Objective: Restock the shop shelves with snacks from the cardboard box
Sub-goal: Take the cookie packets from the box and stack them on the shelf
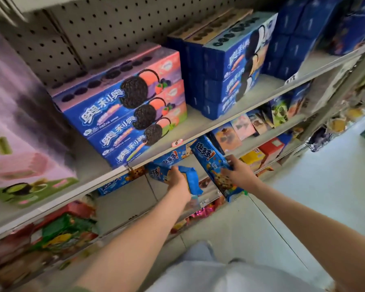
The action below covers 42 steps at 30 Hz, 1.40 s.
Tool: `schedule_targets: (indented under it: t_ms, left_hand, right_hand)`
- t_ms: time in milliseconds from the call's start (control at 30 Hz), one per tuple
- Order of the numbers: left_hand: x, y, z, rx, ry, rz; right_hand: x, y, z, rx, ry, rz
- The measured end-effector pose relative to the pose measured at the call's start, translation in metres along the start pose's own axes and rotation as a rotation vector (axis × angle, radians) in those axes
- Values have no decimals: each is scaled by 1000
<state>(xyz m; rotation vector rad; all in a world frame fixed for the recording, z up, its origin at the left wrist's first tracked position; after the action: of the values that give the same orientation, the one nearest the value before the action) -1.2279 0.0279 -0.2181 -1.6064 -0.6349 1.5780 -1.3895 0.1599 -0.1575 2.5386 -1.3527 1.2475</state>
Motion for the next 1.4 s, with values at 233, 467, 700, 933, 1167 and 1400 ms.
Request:
schedule_targets:
  t_ms: [233, 467, 700, 933, 1167, 1400]
  left_hand:
    - [3, 62, 30, -80, 40, -68]
    - [3, 21, 76, -63, -80, -126]
    - [-5, 31, 92, 0, -232, 3]
    - [-1, 43, 72, -55, -267, 79]
    - [4, 45, 59, -78, -358, 111]
    - [7, 66, 3, -288, -302, 108]
  right_hand:
    - [-4, 41, -34, -1, 63, -76]
    - [-4, 79, -55, 164, 178, -249]
    - [2, 105, -57, 284, -22, -381]
    - [26, 102, -32, 302, -320, -556]
    - [51, 90, 8, 398, -218, -596]
    - [90, 67, 69, 483, -282, -723]
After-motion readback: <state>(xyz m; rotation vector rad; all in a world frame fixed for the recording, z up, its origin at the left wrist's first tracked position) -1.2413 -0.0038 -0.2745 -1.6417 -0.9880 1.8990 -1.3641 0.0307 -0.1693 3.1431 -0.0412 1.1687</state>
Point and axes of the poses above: each hand's wrist, its own y-axis towards the middle knuckle, its own z-axis out of the palm, x = y × z, the point moved 9 cm from there along y, towards the middle knuckle, and after that the axes turned 5 degrees about -y, right-handed, at the moved point
